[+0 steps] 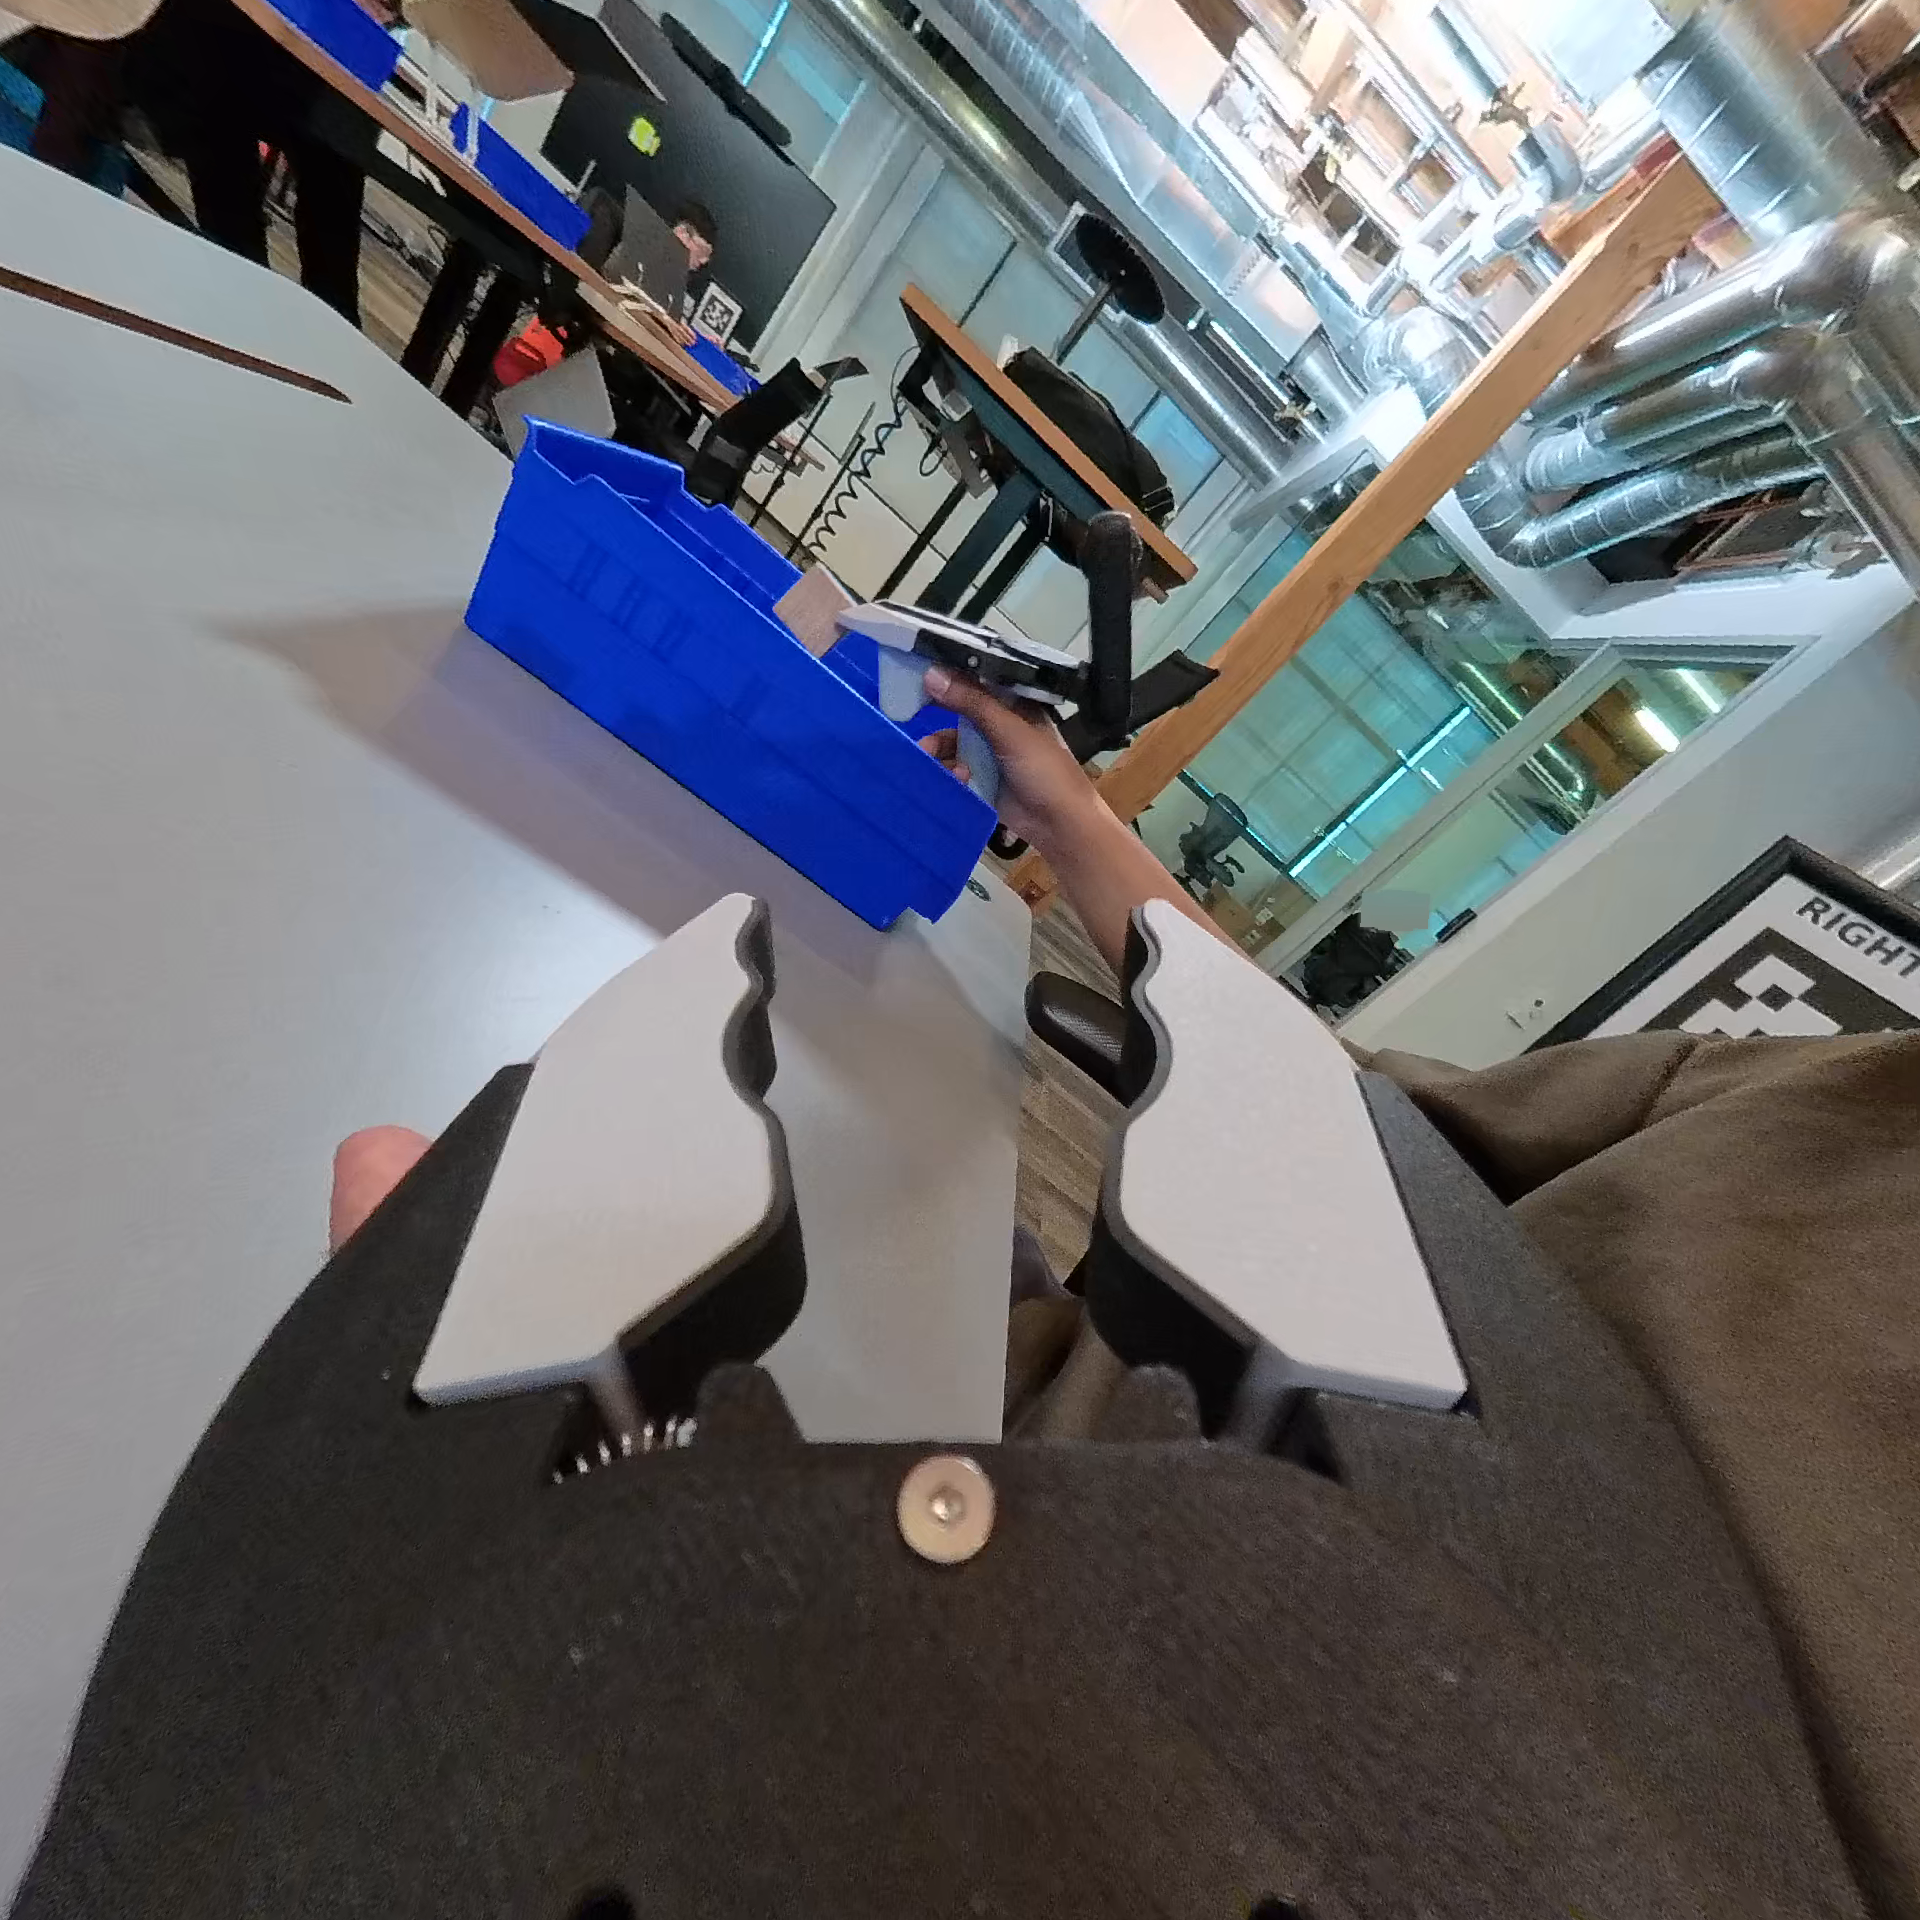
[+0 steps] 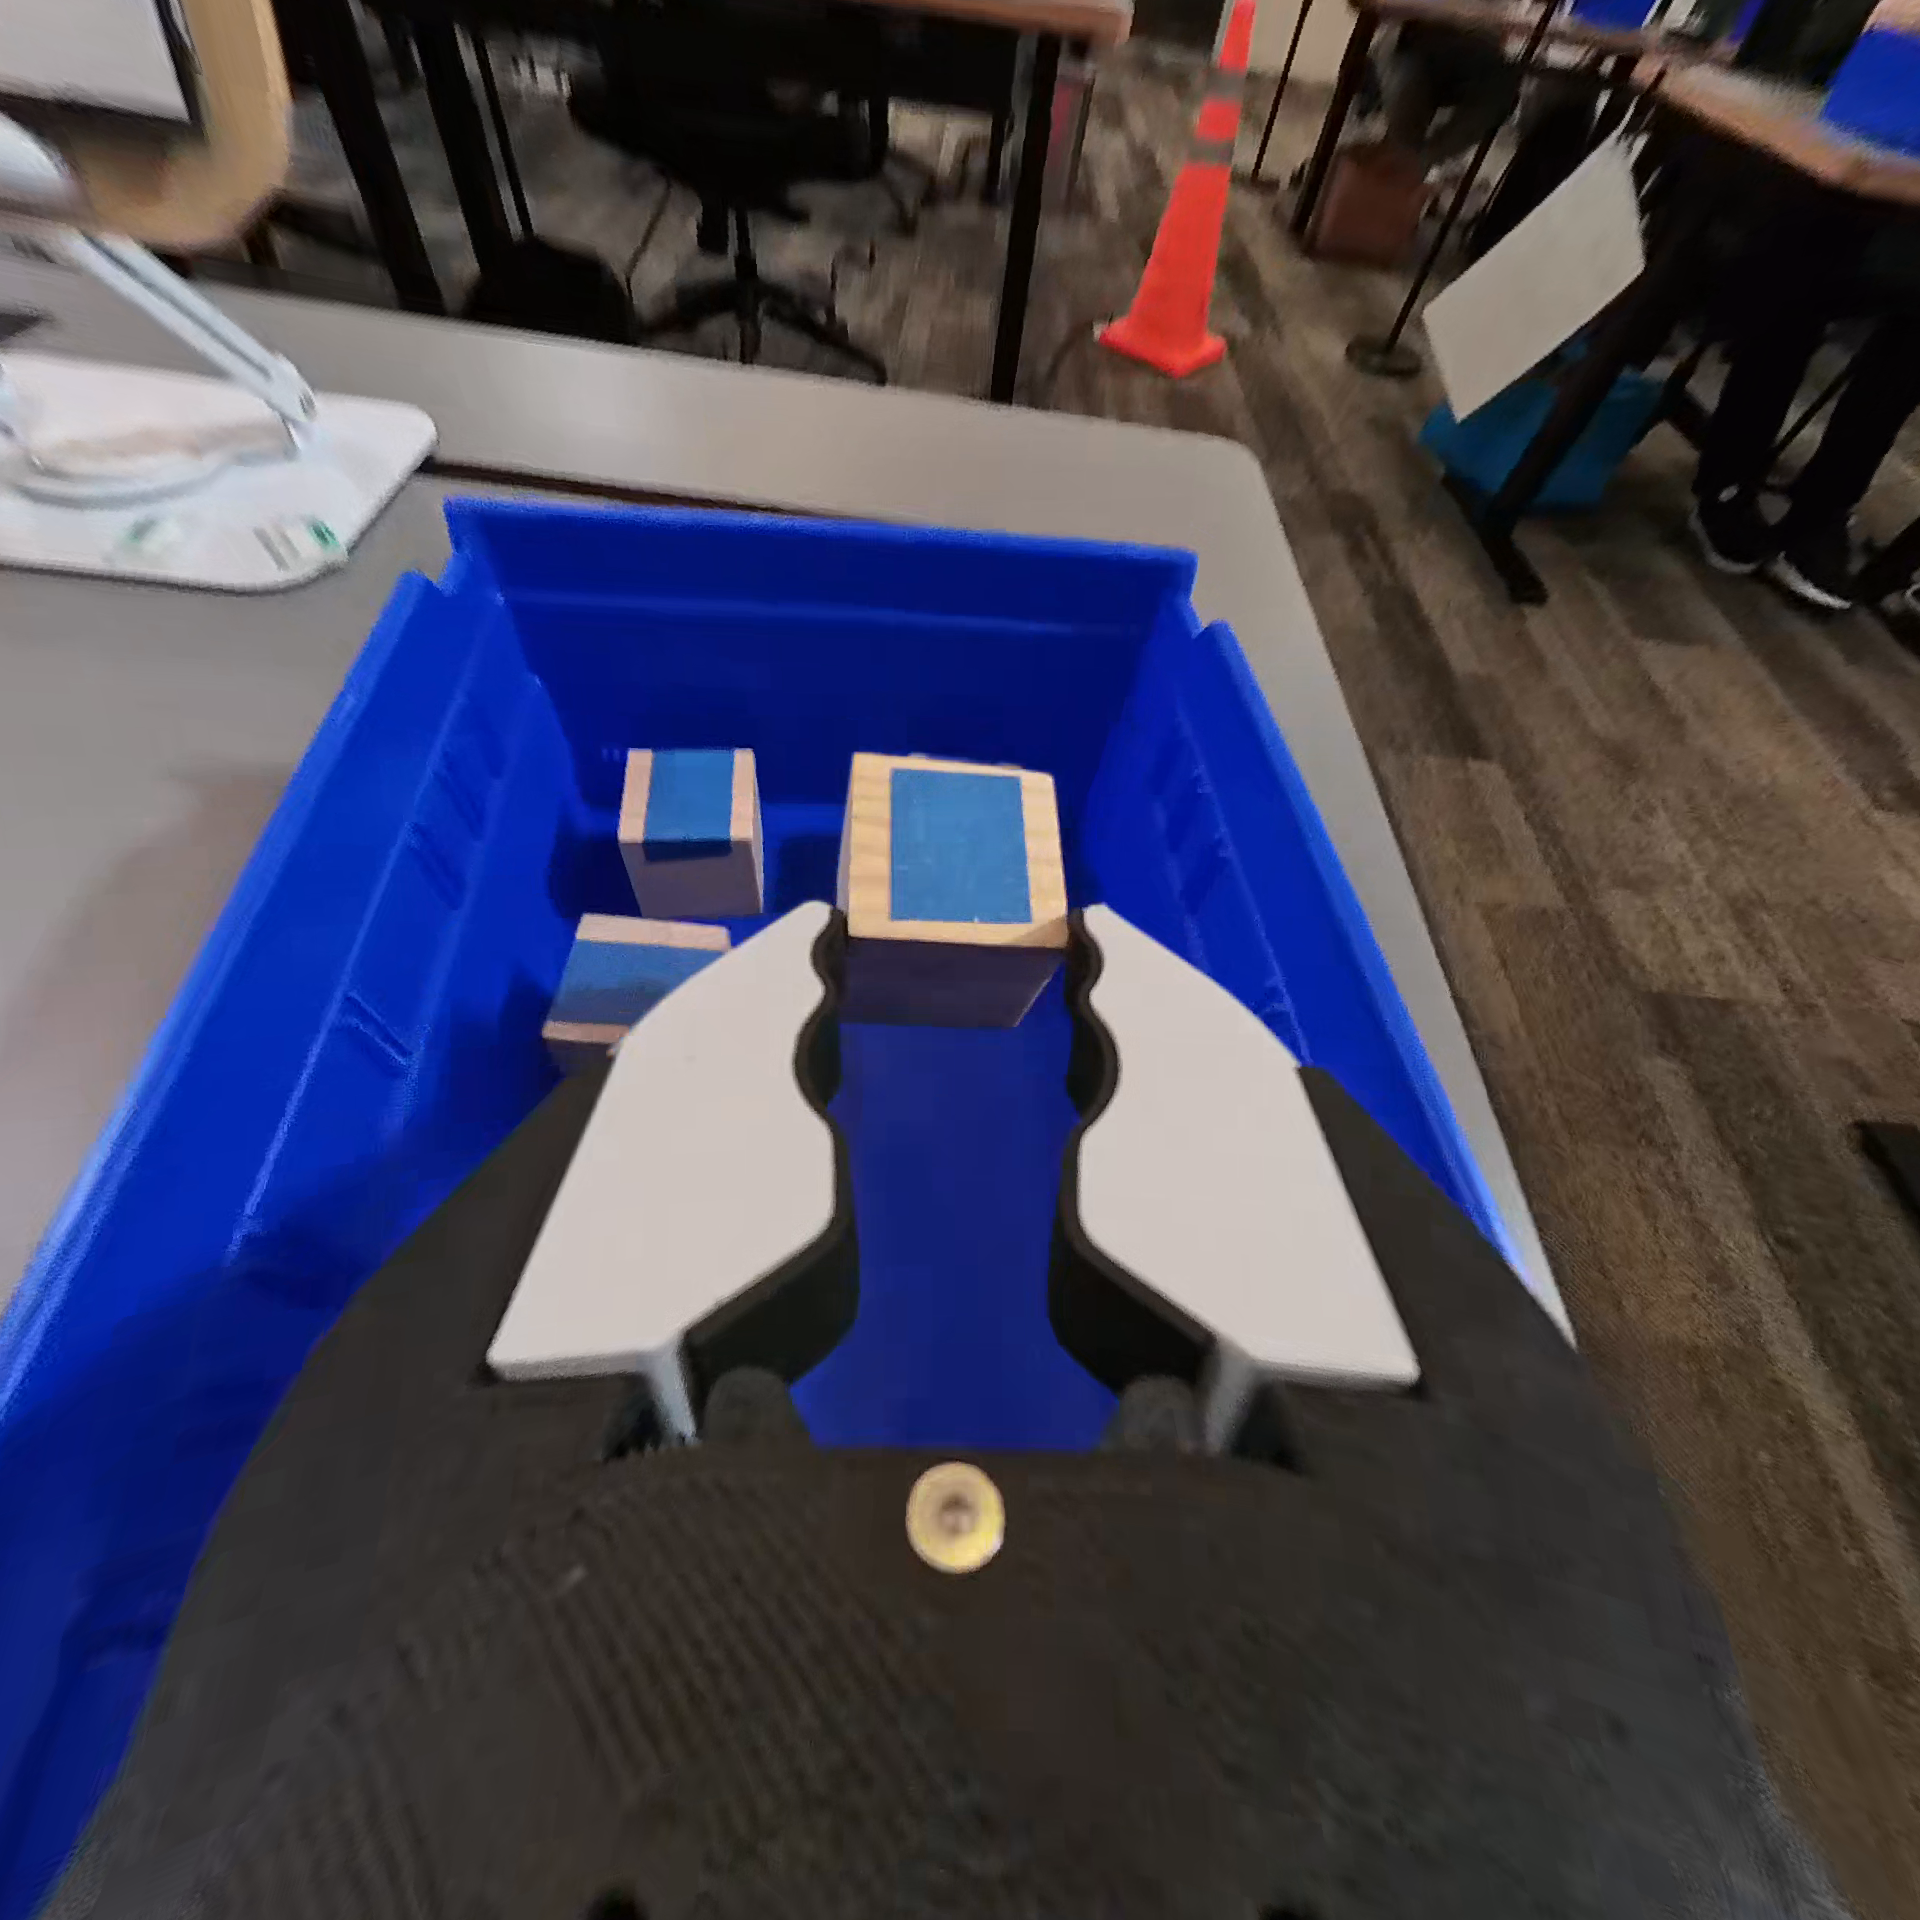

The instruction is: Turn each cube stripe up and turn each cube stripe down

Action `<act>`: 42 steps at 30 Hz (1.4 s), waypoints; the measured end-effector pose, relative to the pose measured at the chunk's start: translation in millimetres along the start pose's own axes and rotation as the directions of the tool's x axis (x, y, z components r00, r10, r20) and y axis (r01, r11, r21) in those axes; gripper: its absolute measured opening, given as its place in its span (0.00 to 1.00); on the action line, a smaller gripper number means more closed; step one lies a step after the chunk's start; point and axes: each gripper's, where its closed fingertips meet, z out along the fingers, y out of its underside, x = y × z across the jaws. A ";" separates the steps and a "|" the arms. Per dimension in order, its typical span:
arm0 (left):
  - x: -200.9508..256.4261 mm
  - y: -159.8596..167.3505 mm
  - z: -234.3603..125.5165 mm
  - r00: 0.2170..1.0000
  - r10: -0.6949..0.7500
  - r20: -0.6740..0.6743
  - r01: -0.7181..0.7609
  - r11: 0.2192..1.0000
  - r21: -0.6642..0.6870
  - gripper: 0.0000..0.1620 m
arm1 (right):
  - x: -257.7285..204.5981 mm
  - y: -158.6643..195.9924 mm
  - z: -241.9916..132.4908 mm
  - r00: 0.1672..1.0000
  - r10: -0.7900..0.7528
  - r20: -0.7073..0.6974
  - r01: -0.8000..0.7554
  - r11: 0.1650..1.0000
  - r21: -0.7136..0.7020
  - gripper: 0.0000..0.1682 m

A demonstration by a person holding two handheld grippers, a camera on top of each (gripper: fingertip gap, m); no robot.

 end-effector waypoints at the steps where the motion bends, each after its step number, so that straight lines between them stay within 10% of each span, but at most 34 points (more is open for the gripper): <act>1: -0.1 -0.2 -1.5 1.000 0.001 0.006 -0.001 1.000 0.005 0.40 | 0.2 4.7 5.4 1.000 -0.016 -0.013 0.016 0.999 -0.045 0.25; 7: -0.5 0.4 -11.3 0.999 -0.007 0.035 0.007 1.000 0.023 0.40 | 1.9 35.5 32.4 0.996 -0.079 -0.046 0.062 0.953 -0.297 0.25; 23: 1.1 -2.4 -31.8 0.996 -0.007 0.090 0.000 0.997 0.076 0.39 | -2.5 61.2 50.2 1.000 -0.012 0.017 0.018 0.910 -0.414 0.32; 35: 5.4 -3.4 -18.4 0.999 -0.011 0.032 0.009 0.999 0.048 0.38 | -2.8 -57.4 -12.6 0.983 -0.118 -0.143 0.139 0.979 0.150 0.28; 42: 1.0 -2.9 13.2 0.999 -0.023 -0.043 0.022 0.999 -0.024 0.38 | 23.9 -57.0 -80.6 0.923 -0.207 -0.324 0.298 0.917 0.265 0.25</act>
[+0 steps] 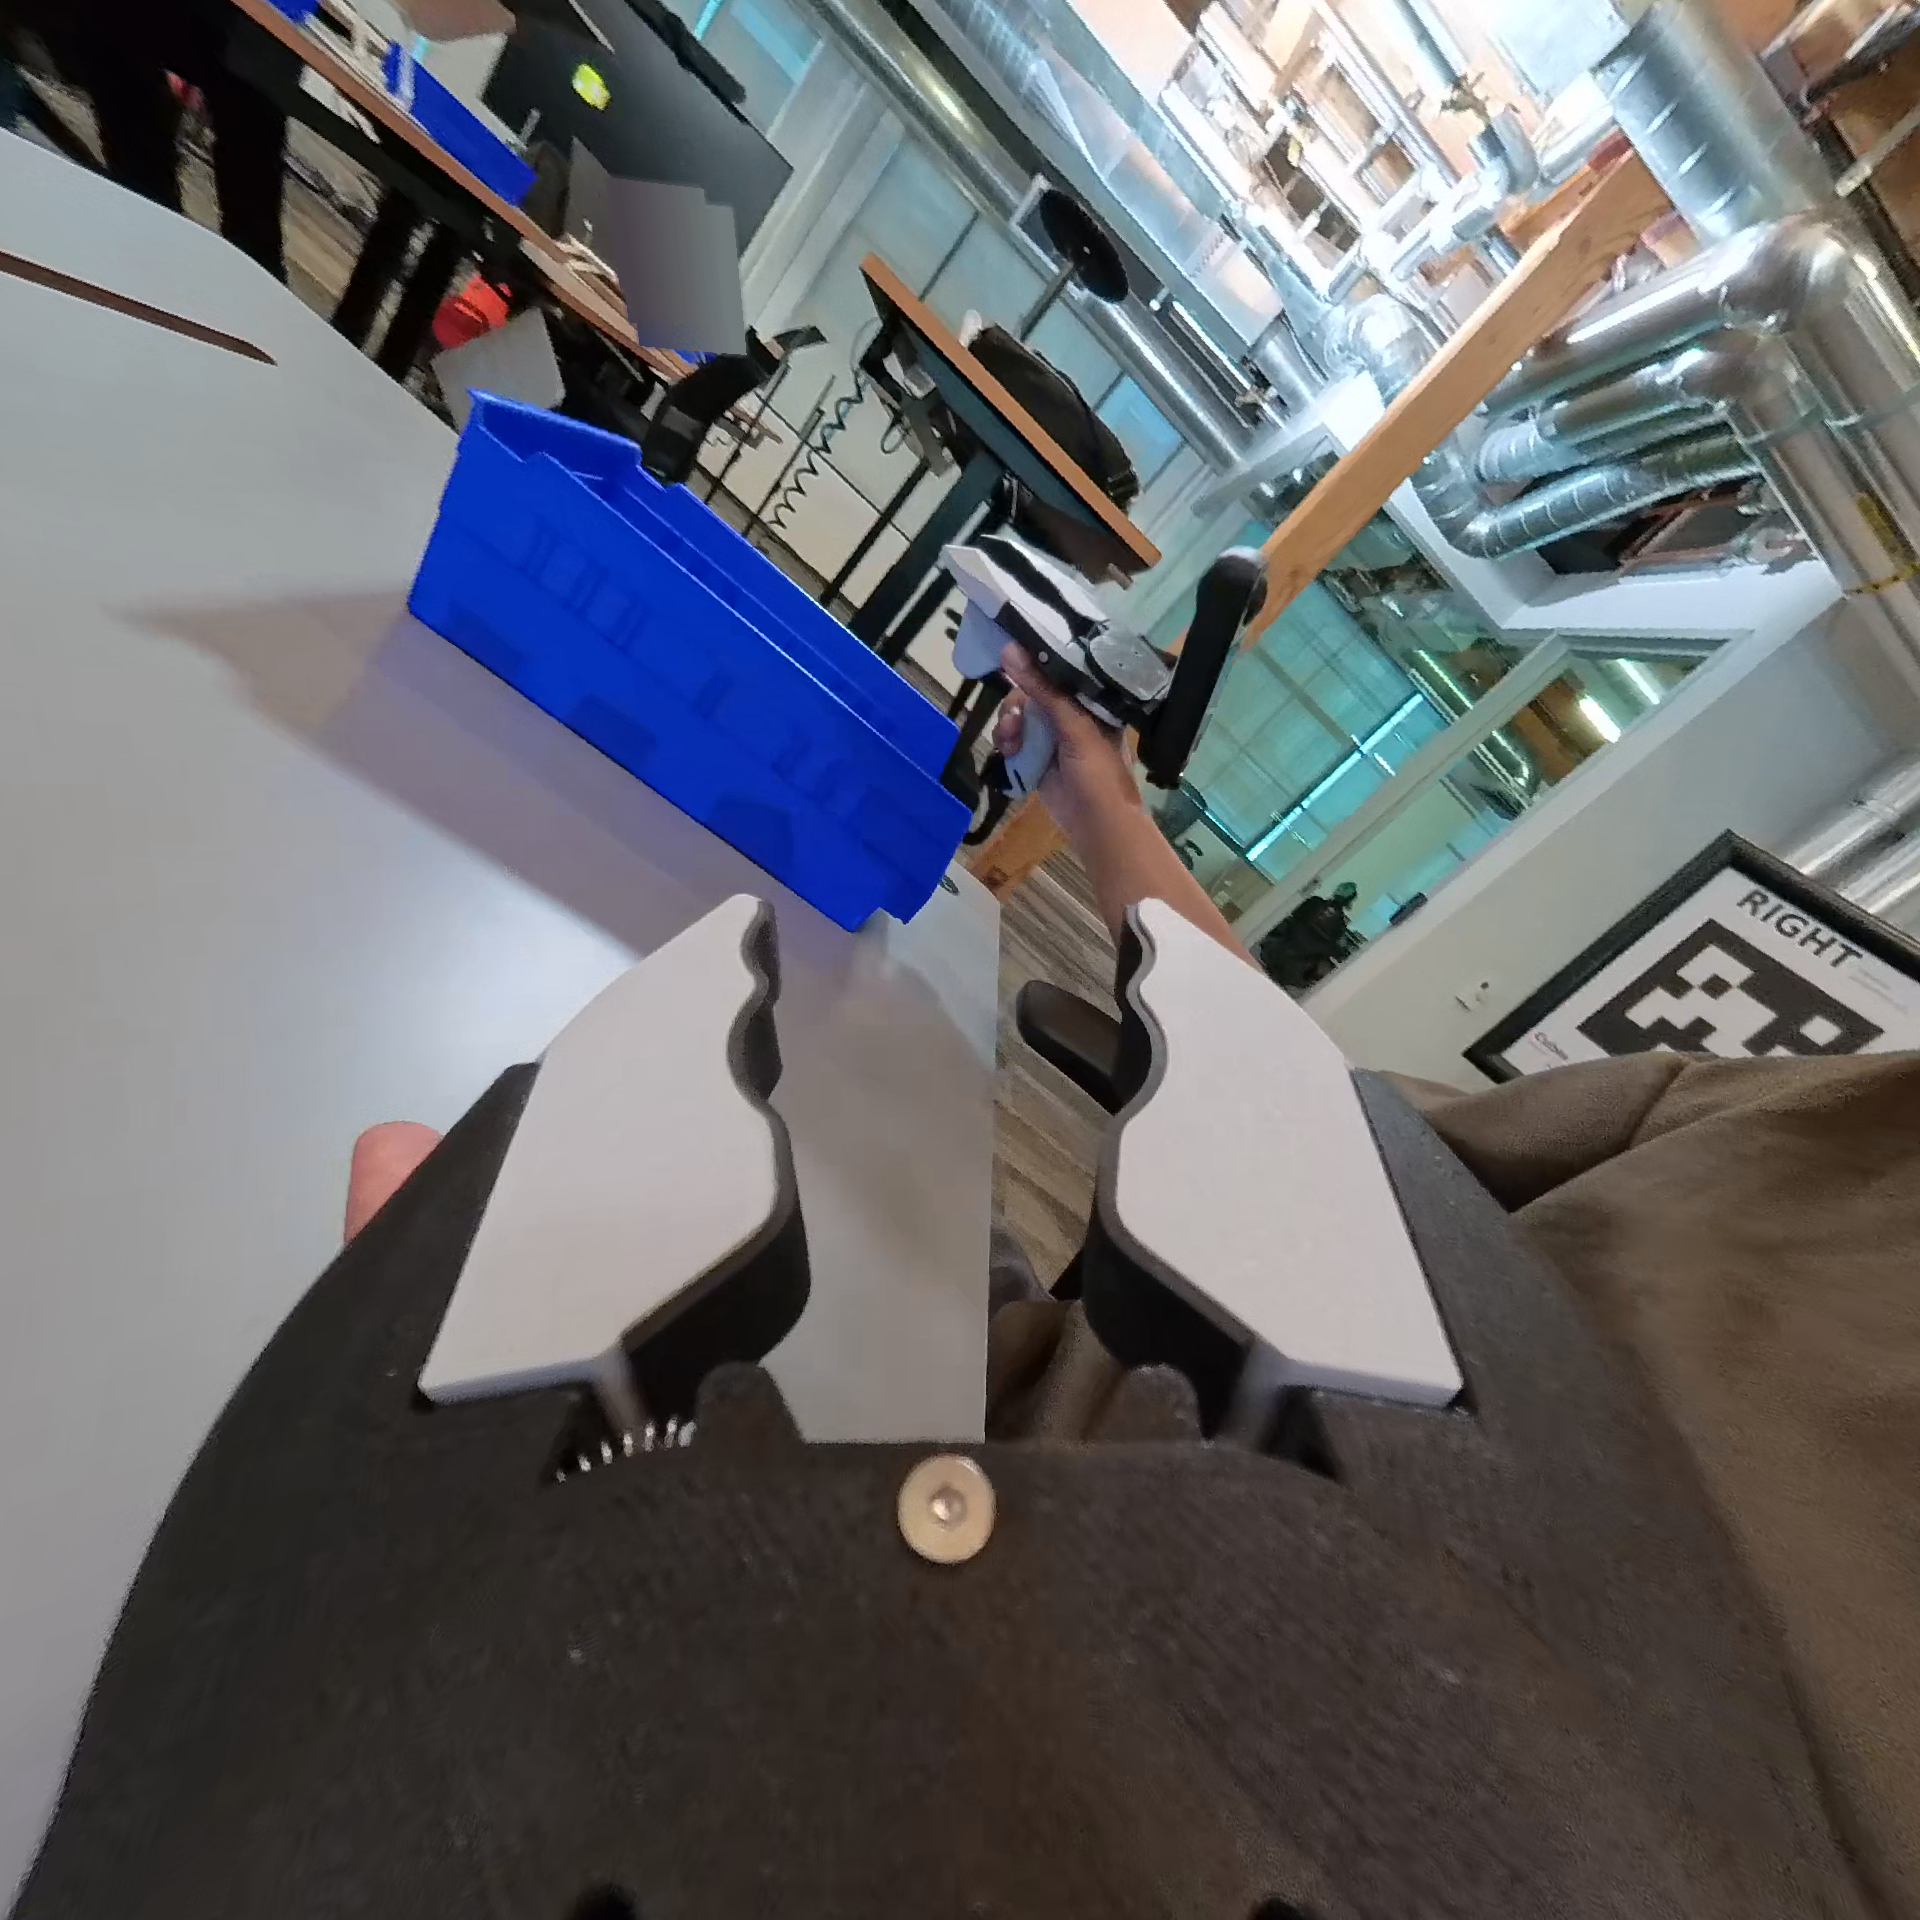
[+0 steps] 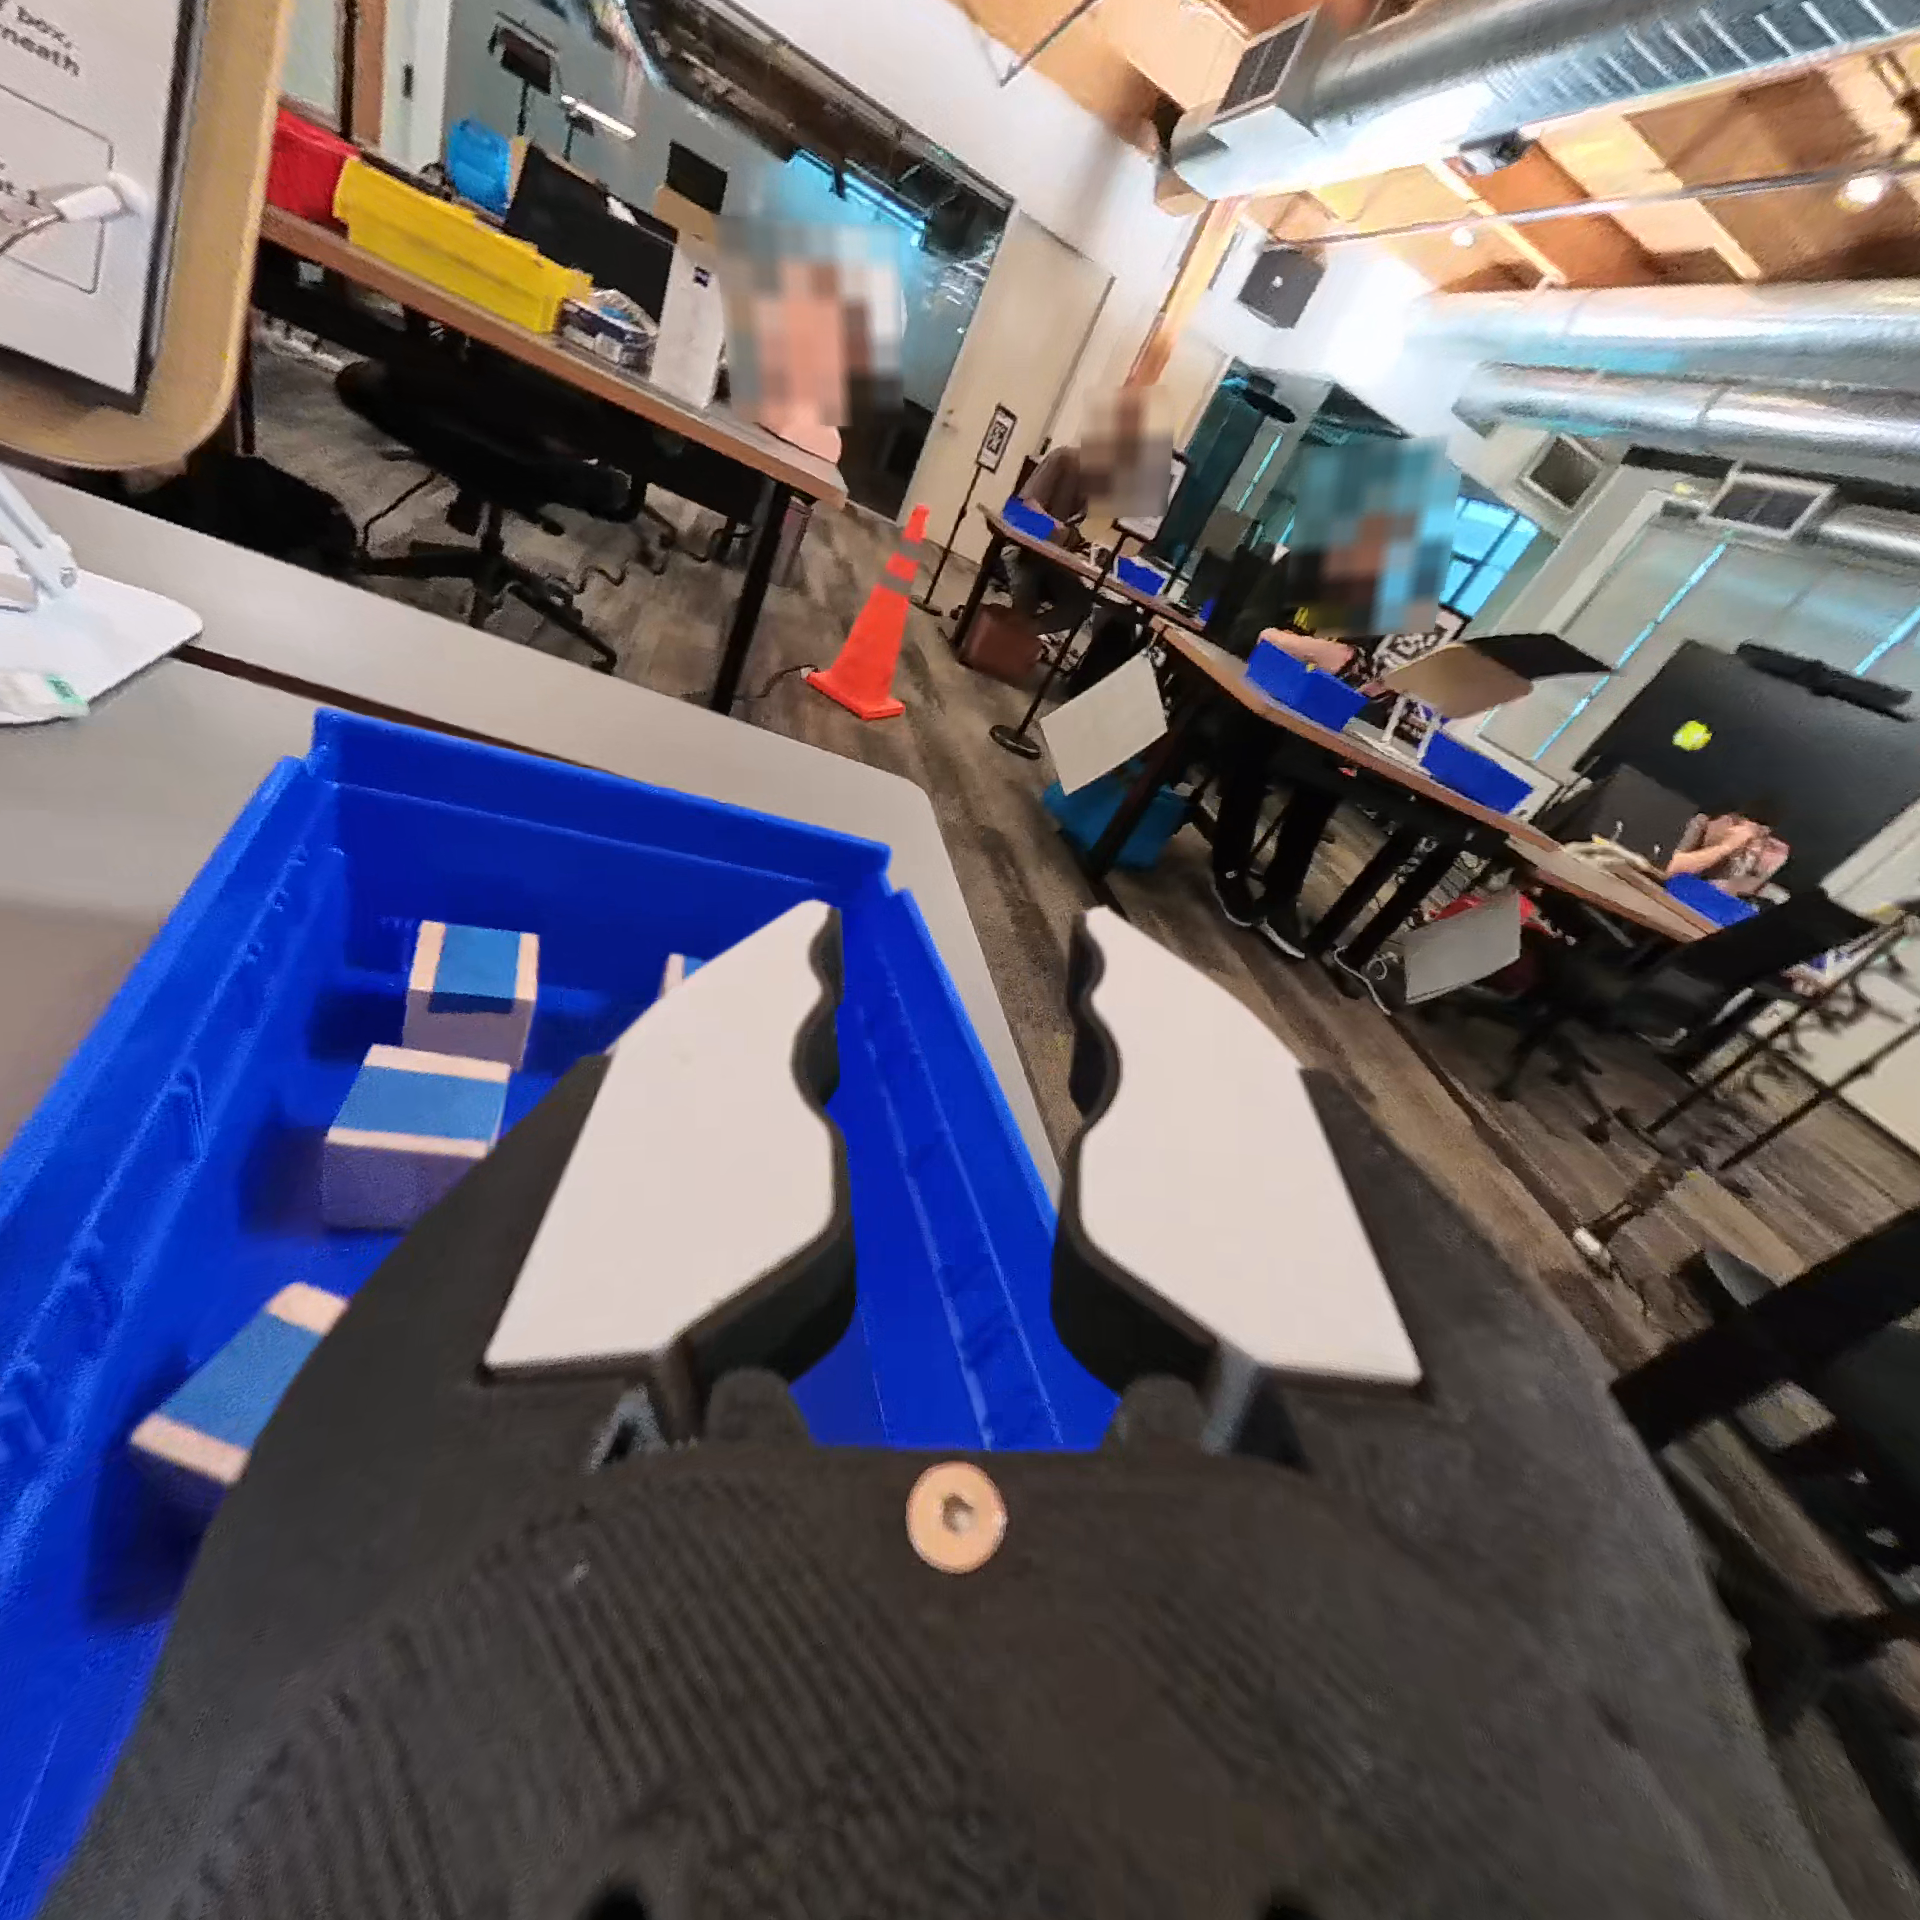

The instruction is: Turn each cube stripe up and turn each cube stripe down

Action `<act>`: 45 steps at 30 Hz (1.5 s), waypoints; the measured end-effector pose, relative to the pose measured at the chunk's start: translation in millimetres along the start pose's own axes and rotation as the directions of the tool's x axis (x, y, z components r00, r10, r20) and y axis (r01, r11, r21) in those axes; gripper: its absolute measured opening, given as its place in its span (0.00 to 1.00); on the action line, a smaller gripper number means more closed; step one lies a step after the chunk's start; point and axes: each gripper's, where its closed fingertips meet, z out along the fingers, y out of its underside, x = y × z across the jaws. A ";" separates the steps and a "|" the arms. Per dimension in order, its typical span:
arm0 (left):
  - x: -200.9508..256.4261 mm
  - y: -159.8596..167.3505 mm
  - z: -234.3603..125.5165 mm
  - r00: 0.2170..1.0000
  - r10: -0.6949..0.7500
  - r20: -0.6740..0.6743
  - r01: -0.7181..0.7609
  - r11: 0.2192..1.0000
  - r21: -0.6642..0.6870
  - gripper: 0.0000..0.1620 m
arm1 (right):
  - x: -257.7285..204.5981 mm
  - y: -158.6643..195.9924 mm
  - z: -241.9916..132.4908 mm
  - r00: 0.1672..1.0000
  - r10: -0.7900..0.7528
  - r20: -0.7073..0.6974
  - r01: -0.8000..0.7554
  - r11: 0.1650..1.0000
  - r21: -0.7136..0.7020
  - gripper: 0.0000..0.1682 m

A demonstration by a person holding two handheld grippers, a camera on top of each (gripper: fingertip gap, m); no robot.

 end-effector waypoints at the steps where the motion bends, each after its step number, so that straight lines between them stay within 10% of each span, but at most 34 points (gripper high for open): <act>1: -0.3 0.5 5.1 1.000 -0.001 -0.013 0.000 1.000 -0.014 0.38 | 6.3 6.1 -7.1 1.000 0.027 -0.013 -0.027 1.000 -0.011 0.25; 10: -16.6 -51.1 6.7 0.973 0.202 0.108 -0.207 0.978 0.036 0.42 | 43.5 72.8 -56.7 0.958 0.274 -0.089 -0.283 0.952 -0.118 0.28; 14: 2.2 -163.6 -76.4 0.974 0.177 0.144 -0.218 0.907 0.361 0.39 | 36.7 98.4 -62.4 0.974 0.209 -0.092 -0.225 0.947 -0.228 0.31; 17: -37.7 -218.6 -180.5 0.897 -0.009 0.443 -0.228 0.848 0.478 0.33 | 32.7 103.3 -64.4 0.979 0.186 -0.088 -0.203 0.948 -0.246 0.31; 20: -110.6 -195.3 -293.4 0.529 -0.148 0.836 -0.250 0.914 0.320 0.33 | 33.5 95.2 -65.2 0.976 0.194 -0.095 -0.211 0.954 -0.213 0.30; 23: -157.2 -143.2 -360.1 0.235 -0.168 0.957 -0.109 0.974 0.197 0.33 | 30.5 92.3 -64.0 0.975 0.206 -0.088 -0.220 0.954 -0.204 0.30; 33: -231.1 -92.8 -410.2 -0.112 -0.006 0.994 0.153 0.988 0.023 0.39 | 24.3 91.8 -63.2 0.981 0.178 -0.078 -0.191 0.958 -0.215 0.30; 45: -242.9 -101.1 -415.3 -0.203 0.173 0.964 0.160 0.977 -0.142 0.29 | 15.2 87.9 -61.7 0.992 0.112 -0.052 -0.120 0.969 -0.214 0.26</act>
